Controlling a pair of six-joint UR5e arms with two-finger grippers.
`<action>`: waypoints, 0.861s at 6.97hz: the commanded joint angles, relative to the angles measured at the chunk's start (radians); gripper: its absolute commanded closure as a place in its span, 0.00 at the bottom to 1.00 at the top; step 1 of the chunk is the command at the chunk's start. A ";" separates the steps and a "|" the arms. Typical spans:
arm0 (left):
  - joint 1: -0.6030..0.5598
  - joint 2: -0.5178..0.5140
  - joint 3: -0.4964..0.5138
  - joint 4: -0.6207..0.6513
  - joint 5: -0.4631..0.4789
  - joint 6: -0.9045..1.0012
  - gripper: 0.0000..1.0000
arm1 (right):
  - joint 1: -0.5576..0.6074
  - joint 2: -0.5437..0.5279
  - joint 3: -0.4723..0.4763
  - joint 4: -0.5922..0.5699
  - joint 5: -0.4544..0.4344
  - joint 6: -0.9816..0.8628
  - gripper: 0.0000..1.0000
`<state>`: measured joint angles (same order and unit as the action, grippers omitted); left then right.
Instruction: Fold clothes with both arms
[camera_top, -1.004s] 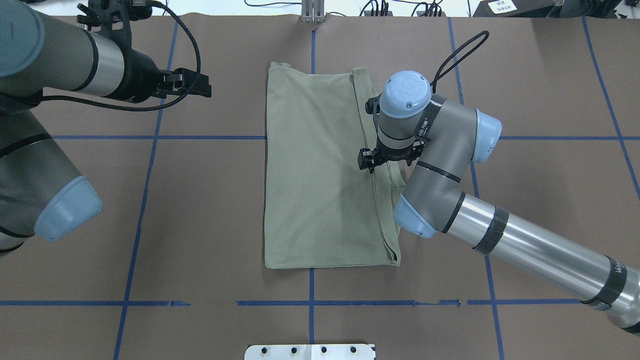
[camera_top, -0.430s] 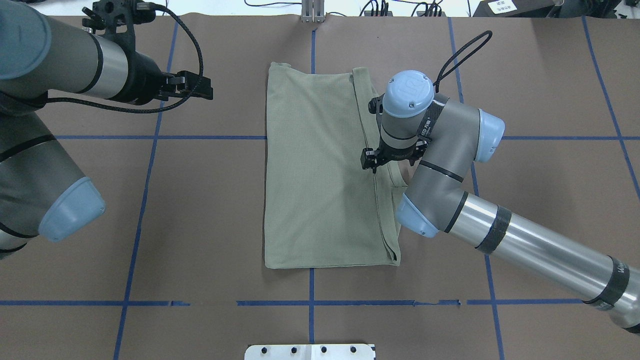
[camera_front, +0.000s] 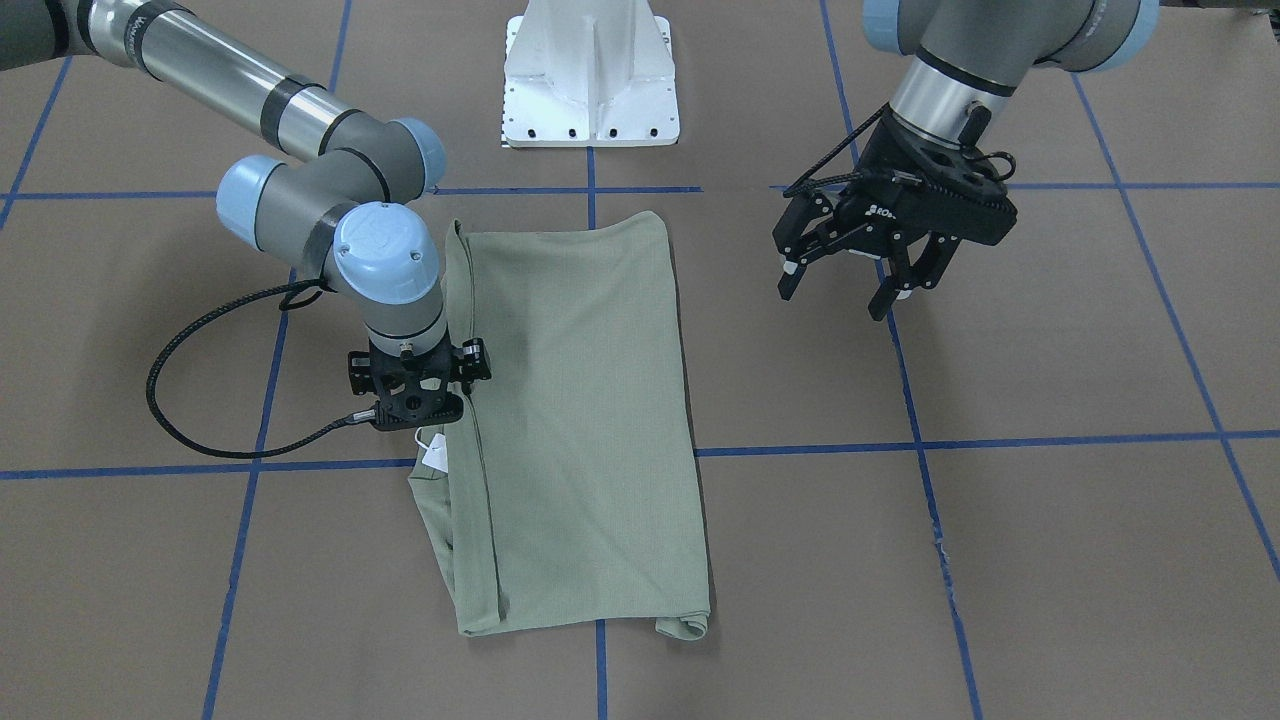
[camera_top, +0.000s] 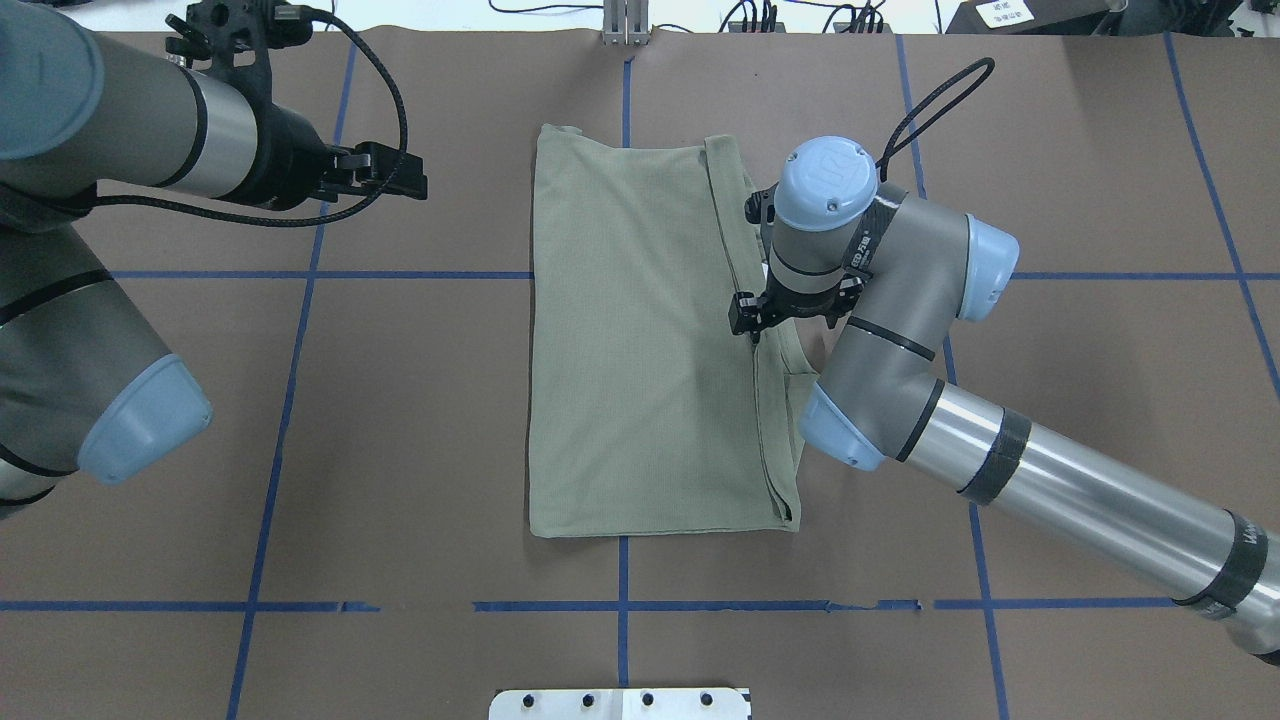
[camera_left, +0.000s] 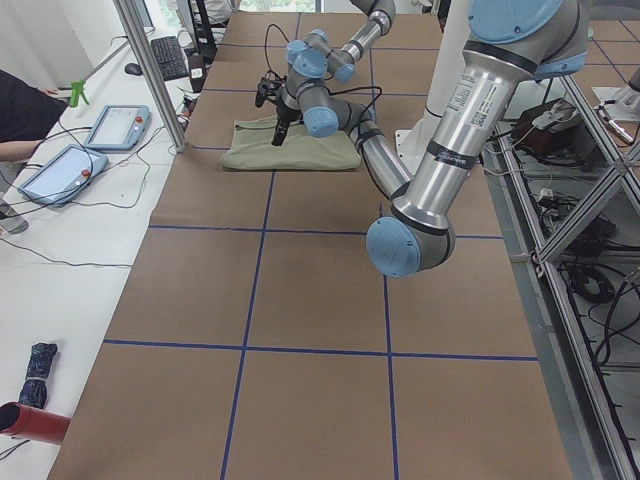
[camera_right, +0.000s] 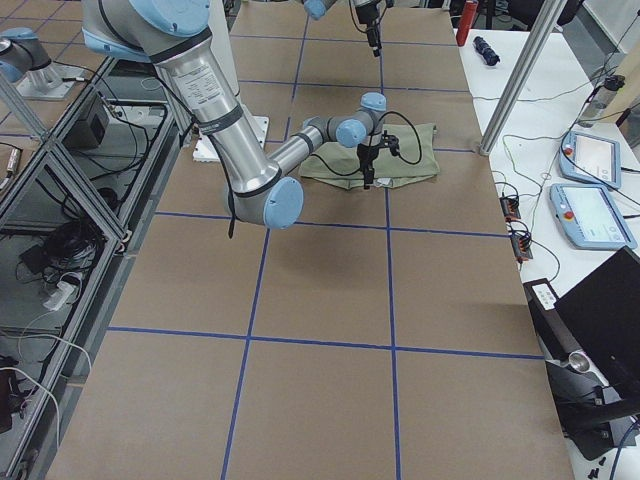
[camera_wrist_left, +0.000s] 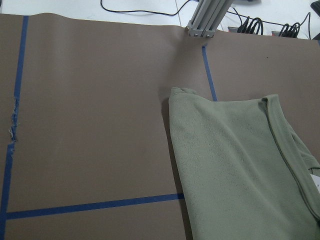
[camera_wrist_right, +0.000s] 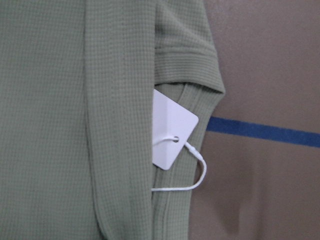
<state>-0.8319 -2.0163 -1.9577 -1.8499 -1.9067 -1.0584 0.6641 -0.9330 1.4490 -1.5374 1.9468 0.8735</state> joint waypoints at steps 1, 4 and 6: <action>0.000 -0.001 0.003 -0.002 0.000 0.000 0.00 | 0.014 -0.039 0.028 0.000 0.003 -0.019 0.00; 0.002 -0.005 0.010 -0.002 0.000 -0.002 0.00 | 0.035 -0.117 0.089 -0.001 0.006 -0.063 0.00; 0.002 -0.004 0.010 -0.002 0.000 -0.002 0.00 | 0.054 -0.107 0.094 -0.035 0.007 -0.079 0.00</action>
<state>-0.8300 -2.0210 -1.9484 -1.8515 -1.9067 -1.0606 0.7076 -1.0455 1.5376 -1.5474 1.9531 0.8029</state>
